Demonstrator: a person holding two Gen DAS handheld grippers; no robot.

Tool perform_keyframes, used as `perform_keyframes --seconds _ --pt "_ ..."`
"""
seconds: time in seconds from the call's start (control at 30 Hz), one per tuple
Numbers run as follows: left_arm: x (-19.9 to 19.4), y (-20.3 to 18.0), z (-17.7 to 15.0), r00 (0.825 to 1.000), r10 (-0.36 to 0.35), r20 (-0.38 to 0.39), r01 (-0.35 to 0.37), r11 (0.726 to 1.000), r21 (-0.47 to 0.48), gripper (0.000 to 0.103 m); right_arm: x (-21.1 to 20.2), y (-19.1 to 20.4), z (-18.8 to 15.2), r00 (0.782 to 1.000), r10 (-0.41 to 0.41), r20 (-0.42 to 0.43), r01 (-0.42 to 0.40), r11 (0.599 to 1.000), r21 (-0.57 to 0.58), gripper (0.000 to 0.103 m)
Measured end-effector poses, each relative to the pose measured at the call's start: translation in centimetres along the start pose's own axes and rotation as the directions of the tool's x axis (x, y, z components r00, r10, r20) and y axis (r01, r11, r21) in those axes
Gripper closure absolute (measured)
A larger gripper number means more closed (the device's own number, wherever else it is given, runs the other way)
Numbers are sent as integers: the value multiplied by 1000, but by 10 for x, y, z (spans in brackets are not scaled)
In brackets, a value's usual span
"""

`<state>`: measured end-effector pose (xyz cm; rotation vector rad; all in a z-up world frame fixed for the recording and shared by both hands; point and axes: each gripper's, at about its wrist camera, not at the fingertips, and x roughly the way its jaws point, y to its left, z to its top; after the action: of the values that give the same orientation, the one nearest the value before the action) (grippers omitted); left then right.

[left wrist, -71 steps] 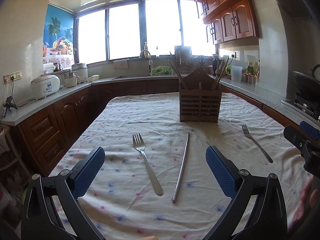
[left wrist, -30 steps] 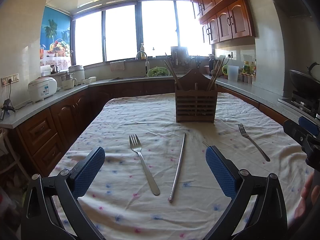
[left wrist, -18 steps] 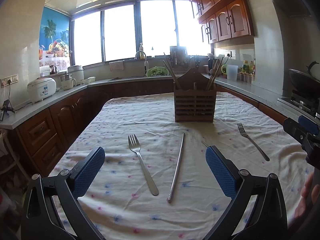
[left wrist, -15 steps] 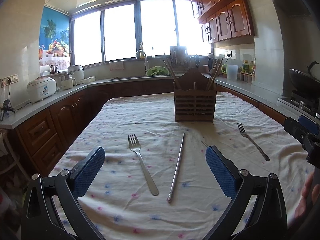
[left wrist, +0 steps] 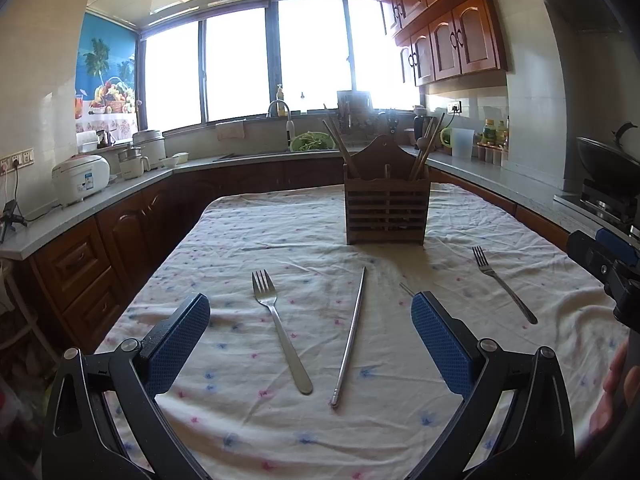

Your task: Organize utensils

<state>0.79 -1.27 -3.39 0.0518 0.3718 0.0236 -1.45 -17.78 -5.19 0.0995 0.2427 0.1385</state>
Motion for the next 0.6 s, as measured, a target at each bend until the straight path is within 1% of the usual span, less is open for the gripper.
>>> perform_keyframes --seconds 0.37,0.6 --pt "5 -3 8 1000 -15 -11 15 1000 0 0 3 -2 4 1000 -4 -5 4 1000 9 0" --pt "9 -5 12 1000 -25 -19 25 1000 1 0 15 -9 8 999 -12 -47 14 1000 23 0"
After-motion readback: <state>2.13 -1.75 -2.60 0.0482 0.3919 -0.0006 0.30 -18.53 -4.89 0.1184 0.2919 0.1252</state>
